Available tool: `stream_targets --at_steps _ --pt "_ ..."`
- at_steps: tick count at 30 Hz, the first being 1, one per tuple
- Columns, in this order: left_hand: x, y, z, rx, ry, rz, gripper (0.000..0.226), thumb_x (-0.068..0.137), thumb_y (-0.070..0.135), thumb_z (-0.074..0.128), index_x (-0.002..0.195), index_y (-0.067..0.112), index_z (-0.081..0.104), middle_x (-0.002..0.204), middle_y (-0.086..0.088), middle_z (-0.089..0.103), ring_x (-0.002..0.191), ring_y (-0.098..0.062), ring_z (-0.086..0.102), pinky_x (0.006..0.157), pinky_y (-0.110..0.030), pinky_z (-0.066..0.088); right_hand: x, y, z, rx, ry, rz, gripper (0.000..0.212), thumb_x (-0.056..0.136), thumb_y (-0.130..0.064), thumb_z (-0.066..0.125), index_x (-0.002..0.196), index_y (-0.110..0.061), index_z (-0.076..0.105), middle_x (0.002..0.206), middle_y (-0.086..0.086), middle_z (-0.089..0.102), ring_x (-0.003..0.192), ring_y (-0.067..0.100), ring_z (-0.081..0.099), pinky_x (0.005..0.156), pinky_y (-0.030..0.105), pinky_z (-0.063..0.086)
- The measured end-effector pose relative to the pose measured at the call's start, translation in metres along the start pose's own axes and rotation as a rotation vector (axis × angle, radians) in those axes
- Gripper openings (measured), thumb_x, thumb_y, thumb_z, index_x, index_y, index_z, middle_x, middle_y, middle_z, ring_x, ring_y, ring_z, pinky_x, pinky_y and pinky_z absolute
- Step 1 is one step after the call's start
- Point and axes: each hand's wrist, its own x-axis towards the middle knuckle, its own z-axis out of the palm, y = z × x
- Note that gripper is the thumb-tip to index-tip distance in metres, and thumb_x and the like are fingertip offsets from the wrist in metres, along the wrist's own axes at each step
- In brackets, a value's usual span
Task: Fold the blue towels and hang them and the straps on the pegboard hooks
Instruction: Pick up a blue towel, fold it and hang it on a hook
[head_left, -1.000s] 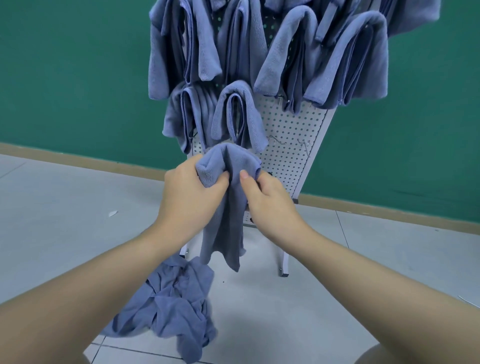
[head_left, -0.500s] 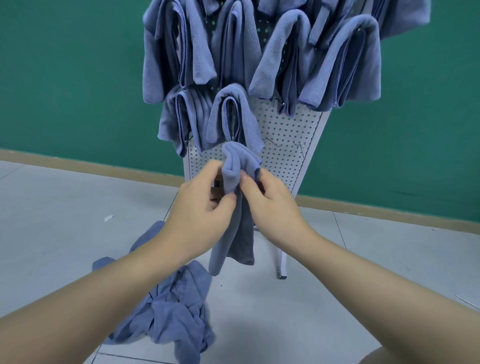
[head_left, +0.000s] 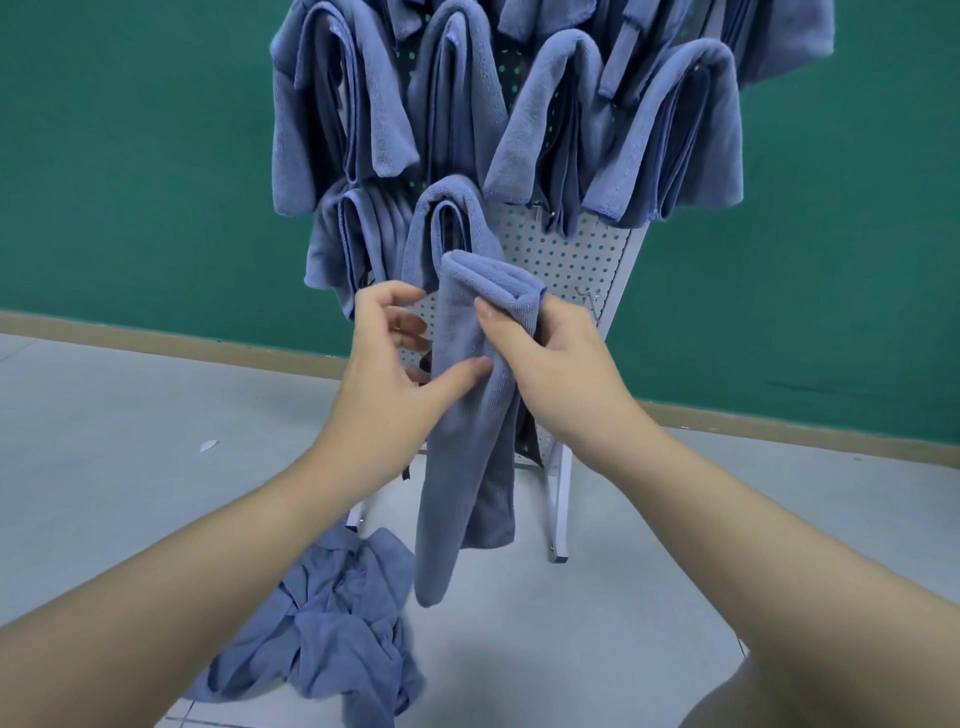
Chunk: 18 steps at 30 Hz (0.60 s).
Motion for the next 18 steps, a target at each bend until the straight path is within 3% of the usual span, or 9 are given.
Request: stream_targets --at_steps 3,6,10,14,18 --pt "0.006 -0.001 -0.006 -0.139 -0.143 -0.139 0.060 0.075 0.036 0.091 0.124 0.021 0.058 0.120 0.005 0.072 0.112 -0.011 0.069 0.093 -0.032 0.056 0.001 -0.003 0.000 0.089 -0.041 -0.063 0.015 0.105 -0.020 0.059 0.114 -0.023 0.070 0.105 0.007 0.078 0.093 0.006 0.068 0.089 0.029 0.057" --pt "0.001 0.002 -0.005 -0.255 -0.306 -0.253 0.040 0.081 0.025 0.084 0.117 0.014 0.070 0.113 0.000 0.078 0.107 -0.018 0.074 0.091 -0.034 0.057 0.002 -0.008 0.001 0.129 -0.044 -0.111 0.016 0.105 -0.014 0.058 0.115 -0.022 0.069 0.103 -0.002 0.076 0.095 0.003 0.067 0.090 0.023 0.056" --pt "-0.010 -0.007 0.005 -0.186 -0.305 -0.312 0.027 0.088 0.016 0.080 0.114 0.012 0.074 0.107 0.001 0.080 0.103 -0.018 0.075 0.087 -0.033 0.058 0.007 -0.014 0.001 0.176 0.036 -0.081 0.014 0.105 -0.017 0.058 0.110 -0.022 0.070 0.104 0.000 0.076 0.099 0.009 0.068 0.098 0.040 0.056" --pt "-0.022 -0.012 0.017 -0.110 -0.312 -0.359 0.020 0.088 0.015 0.081 0.107 0.017 0.075 0.101 0.003 0.080 0.096 -0.013 0.076 0.089 -0.037 0.058 0.016 -0.019 -0.002 0.376 0.110 -0.010 0.022 0.101 -0.027 0.061 0.117 -0.015 0.070 0.120 0.010 0.076 0.119 0.023 0.069 0.109 0.048 0.052" --pt "-0.027 -0.019 0.019 -0.092 -0.396 -0.404 0.038 0.073 0.028 0.075 0.103 0.004 0.073 0.101 -0.016 0.078 0.100 -0.039 0.073 0.090 -0.063 0.057 0.023 -0.029 -0.021 0.563 0.204 0.032 0.019 0.107 -0.019 0.055 0.117 -0.007 0.066 0.118 0.015 0.075 0.113 0.026 0.072 0.102 0.044 0.056"
